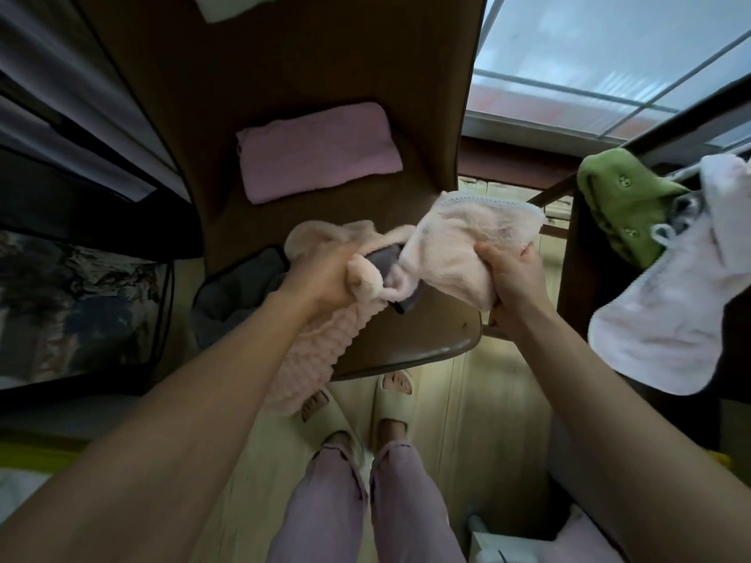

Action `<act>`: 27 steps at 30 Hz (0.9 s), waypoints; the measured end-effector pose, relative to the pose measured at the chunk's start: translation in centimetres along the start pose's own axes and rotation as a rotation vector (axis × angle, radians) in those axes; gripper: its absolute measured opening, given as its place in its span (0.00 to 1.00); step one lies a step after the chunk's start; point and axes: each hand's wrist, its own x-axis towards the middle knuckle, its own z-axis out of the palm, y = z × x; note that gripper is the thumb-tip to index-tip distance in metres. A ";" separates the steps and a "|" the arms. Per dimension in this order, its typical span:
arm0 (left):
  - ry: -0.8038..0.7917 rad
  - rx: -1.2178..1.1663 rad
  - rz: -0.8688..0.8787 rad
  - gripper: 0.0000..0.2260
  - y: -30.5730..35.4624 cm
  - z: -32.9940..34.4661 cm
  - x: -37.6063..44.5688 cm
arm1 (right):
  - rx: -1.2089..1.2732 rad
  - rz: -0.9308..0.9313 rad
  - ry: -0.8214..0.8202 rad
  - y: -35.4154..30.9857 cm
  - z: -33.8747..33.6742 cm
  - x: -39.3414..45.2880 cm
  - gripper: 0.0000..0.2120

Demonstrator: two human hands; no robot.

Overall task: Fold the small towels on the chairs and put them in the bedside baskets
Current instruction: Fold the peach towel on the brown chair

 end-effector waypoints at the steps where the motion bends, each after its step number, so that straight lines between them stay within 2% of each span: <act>1: 0.069 -0.044 -0.060 0.23 -0.4 -0.7 -1.1 | 0.002 -0.012 0.004 -0.2 0.2 -0.4 0.24; 5: 0.346 -0.135 -0.341 0.19 -2.5 -3.4 -4.1 | -0.010 -0.050 -0.062 -1.2 2.7 -1.3 0.24; 8: 0.409 -0.233 -0.464 0.20 -3.0 -4.8 -4.1 | 0.080 -0.056 -0.156 -1.5 5.4 -1.3 0.22; 10: 0.431 -0.291 -0.510 0.24 -3.4 -5.0 -3.7 | 0.125 -0.053 -0.142 -0.9 6.9 -0.5 0.22; 12: 0.441 -0.316 -0.514 0.25 -3.6 -4.5 -3.3 | 0.056 -0.016 -0.050 0.3 8.0 0.9 0.23; 16: 0.454 -0.303 -0.534 0.25 -3.9 -3.0 -2.5 | -0.265 0.119 0.231 2.7 8.1 3.0 0.26; 17: 0.460 -0.297 -0.540 0.27 -4.2 -2.6 -2.4 | -0.385 0.082 0.318 3.2 7.9 2.9 0.27; 19: 0.463 -0.291 -0.545 0.31 -4.7 -1.9 -2.1 | -0.723 -0.226 0.403 3.8 7.8 2.2 0.29; 21: 0.455 -0.297 -0.548 0.33 -5.0 -1.4 -1.9 | -0.995 -0.603 0.202 4.5 8.2 2.0 0.30; 22: 0.451 -0.304 -0.543 0.33 -5.1 -1.2 -1.8 | -1.102 -0.686 0.045 4.9 8.4 2.4 0.30; 24: 0.445 -0.308 -0.534 0.34 -5.1 -1.1 -1.7 | -1.315 -0.681 -0.189 6.0 8.5 3.5 0.31; 27: 0.435 -0.334 -0.537 0.36 -5.3 -1.1 -1.3 | -1.456 -0.512 -0.336 7.4 8.0 4.6 0.33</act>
